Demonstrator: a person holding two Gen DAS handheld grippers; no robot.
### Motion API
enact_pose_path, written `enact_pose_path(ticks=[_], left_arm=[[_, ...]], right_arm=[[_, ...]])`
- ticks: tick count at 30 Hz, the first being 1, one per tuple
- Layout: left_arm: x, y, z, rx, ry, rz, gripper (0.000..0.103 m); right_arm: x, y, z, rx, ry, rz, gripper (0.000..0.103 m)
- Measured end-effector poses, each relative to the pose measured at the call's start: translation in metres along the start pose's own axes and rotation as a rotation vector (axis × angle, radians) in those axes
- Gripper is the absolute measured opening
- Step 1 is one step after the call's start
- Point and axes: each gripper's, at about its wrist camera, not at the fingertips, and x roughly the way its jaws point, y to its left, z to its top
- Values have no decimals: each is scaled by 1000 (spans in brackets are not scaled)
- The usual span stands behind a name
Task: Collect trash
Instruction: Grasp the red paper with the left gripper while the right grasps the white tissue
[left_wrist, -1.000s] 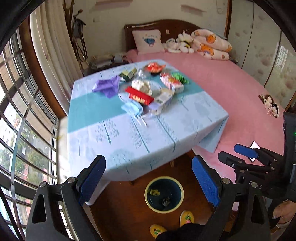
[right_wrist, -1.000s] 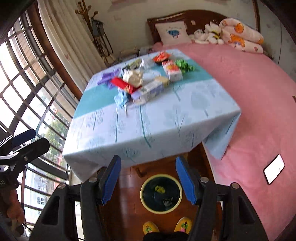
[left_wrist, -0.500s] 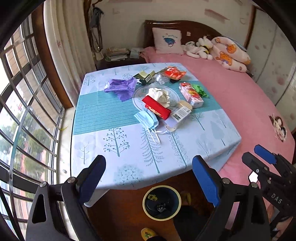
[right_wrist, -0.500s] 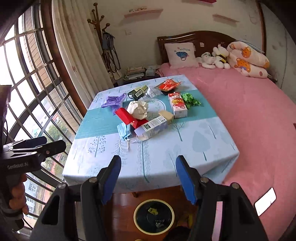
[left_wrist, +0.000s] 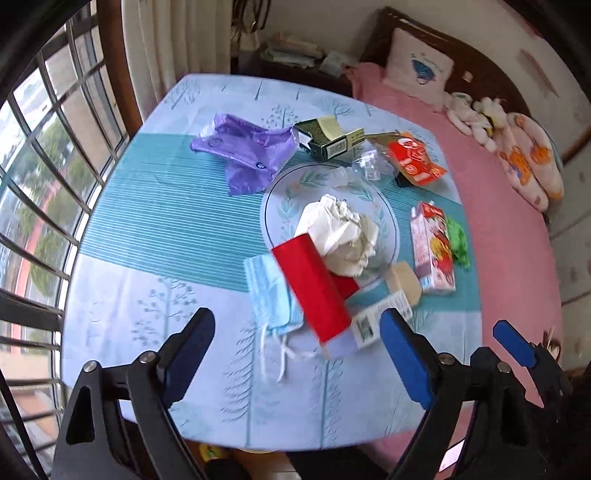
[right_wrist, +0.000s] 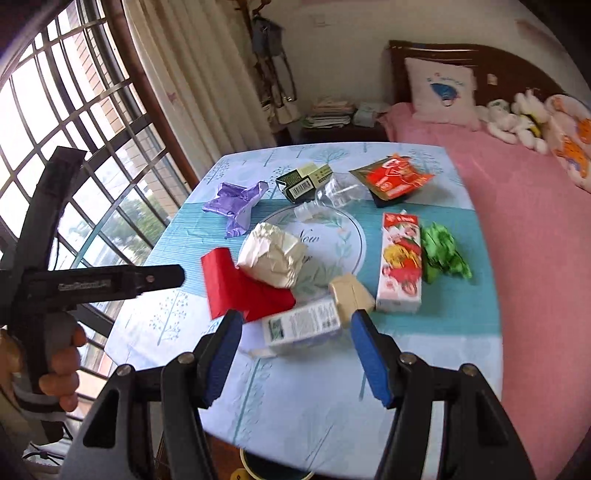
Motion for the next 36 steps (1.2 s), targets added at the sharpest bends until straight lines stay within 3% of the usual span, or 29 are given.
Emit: enact_pose_path(ticks=[8, 13, 19, 25, 36], left_arm=[[77, -13, 22, -80, 124, 70, 70], [103, -10, 25, -137, 180, 62, 42], [112, -14, 26, -168, 178, 46, 23], [100, -7, 23, -186, 152, 50, 18], [95, 0, 22, -209, 143, 49, 17]], right_arm=[[75, -23, 46, -78, 95, 129, 62], [112, -20, 64, -110, 161, 201, 62], [149, -20, 77, -90, 254, 280, 62], [180, -17, 79, -58, 337, 322, 62], [193, -2, 74, -75, 382, 342, 62]])
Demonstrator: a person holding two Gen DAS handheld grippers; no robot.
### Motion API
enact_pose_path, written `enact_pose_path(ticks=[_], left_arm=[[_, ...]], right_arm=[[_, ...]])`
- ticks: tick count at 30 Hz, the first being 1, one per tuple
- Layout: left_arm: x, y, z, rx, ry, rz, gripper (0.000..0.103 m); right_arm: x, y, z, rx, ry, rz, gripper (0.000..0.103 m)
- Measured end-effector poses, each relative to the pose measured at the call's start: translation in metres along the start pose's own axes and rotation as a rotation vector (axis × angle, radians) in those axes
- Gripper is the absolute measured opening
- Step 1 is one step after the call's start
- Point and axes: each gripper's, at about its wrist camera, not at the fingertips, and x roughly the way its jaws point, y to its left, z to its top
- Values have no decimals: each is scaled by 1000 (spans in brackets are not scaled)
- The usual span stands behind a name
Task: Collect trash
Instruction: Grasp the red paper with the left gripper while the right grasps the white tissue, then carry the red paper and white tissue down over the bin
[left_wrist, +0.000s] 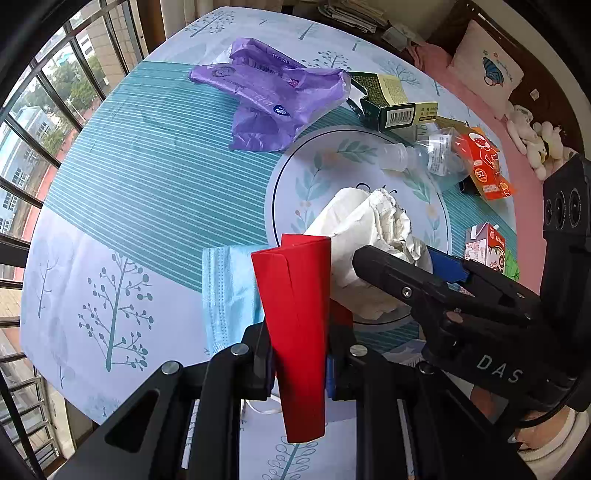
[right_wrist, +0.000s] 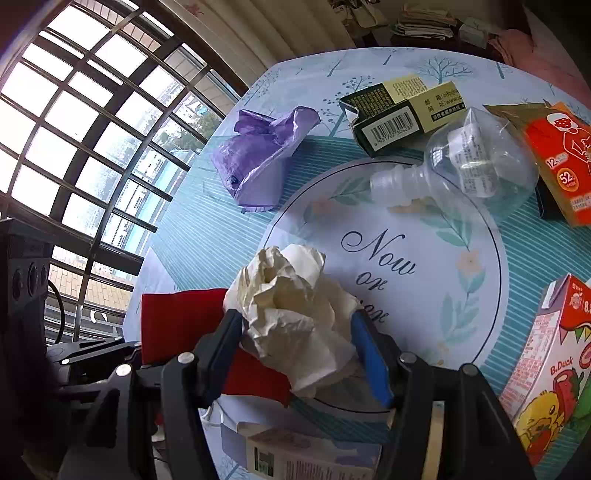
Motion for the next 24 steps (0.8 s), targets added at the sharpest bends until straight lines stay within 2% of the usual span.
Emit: enact_pose_path(ticks=[2, 4, 6, 16, 24], left_arm=[[-2, -1, 0, 6, -4, -3, 17], [-5, -3, -2, 15, -5, -10, 17], [-10, -6, -4, 30, -8, -14, 17], [-69, -26, -20, 159, -96, -68, 17], [-133, -15, -57, 302, -188, -101, 17]], right_arm=[[-3, 2, -1, -13, -9, 5, 55], [-9, 8, -2, -41, -23, -9, 44], [-18, 15, -5, -63, -47, -19, 41], [-92, 37, -21, -51, -232, -45, 39], [-147, 81, -59, -4, -377, -99, 38]])
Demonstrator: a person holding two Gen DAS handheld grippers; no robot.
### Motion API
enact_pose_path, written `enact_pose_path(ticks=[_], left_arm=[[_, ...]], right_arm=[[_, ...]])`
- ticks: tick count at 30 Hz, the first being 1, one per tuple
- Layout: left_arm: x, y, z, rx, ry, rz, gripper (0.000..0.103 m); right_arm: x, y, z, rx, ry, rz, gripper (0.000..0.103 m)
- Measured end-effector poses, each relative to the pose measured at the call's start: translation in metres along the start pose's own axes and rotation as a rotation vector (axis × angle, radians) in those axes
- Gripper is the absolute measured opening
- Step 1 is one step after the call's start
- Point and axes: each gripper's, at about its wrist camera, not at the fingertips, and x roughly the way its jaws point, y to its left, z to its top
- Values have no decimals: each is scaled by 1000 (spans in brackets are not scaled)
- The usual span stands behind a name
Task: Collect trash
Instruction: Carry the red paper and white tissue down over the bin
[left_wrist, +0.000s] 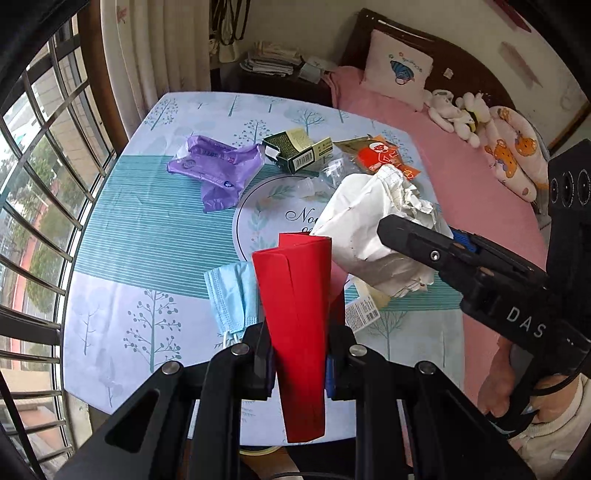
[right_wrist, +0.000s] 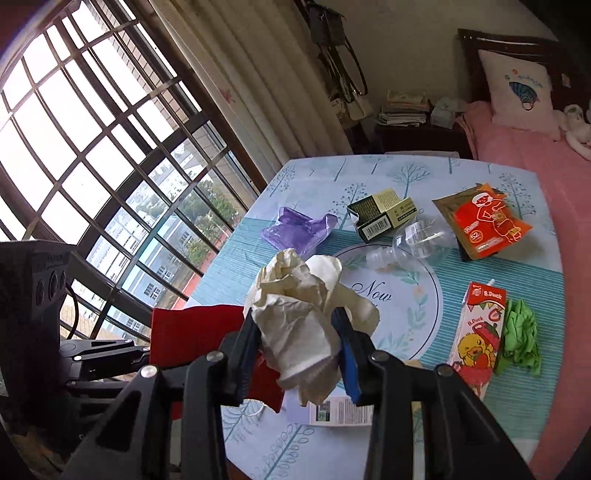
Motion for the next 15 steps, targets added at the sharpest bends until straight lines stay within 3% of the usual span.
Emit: enact_pose_path(ticks=[7, 15], left_arm=[[-63, 24, -42, 132, -61, -46, 17], [-128, 70, -101, 210, -140, -94, 17]], right_arm=[[-54, 60, -50, 66, -115, -100, 38], [-79, 133, -118, 115, -167, -177, 38]])
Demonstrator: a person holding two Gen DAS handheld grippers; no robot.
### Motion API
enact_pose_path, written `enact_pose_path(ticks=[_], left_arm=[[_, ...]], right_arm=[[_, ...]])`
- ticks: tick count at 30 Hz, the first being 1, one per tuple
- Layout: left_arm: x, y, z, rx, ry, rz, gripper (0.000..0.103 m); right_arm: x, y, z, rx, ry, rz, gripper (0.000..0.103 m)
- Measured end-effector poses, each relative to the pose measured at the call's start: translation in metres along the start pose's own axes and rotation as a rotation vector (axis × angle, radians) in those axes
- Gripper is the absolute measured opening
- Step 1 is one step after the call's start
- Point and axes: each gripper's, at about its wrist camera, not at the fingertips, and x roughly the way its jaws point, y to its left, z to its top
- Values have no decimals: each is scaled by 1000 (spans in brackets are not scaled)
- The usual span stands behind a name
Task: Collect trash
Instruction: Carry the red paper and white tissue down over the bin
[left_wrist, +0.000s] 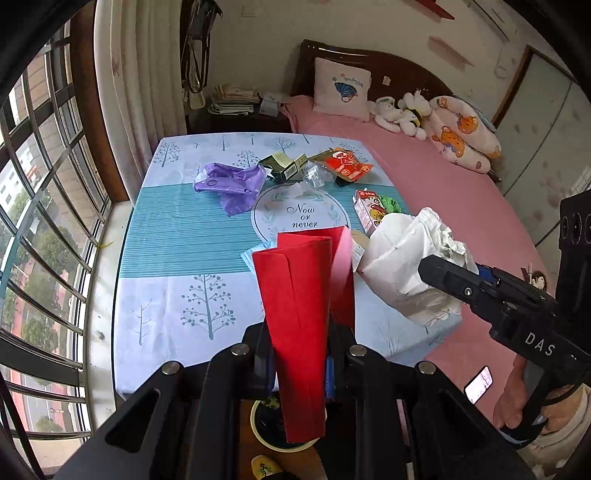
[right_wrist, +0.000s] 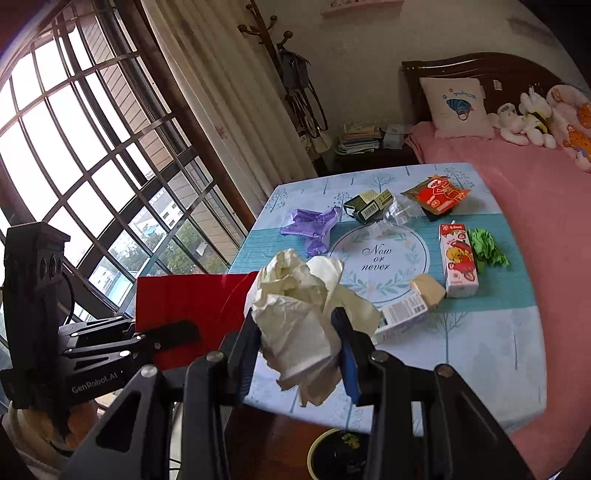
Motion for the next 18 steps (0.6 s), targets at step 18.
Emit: enact_pose_path(ticks=[18], left_arm=[[-5, 24, -131, 115, 135, -24, 17]], right_arm=[[-6, 40, -128, 70, 169, -152, 38]])
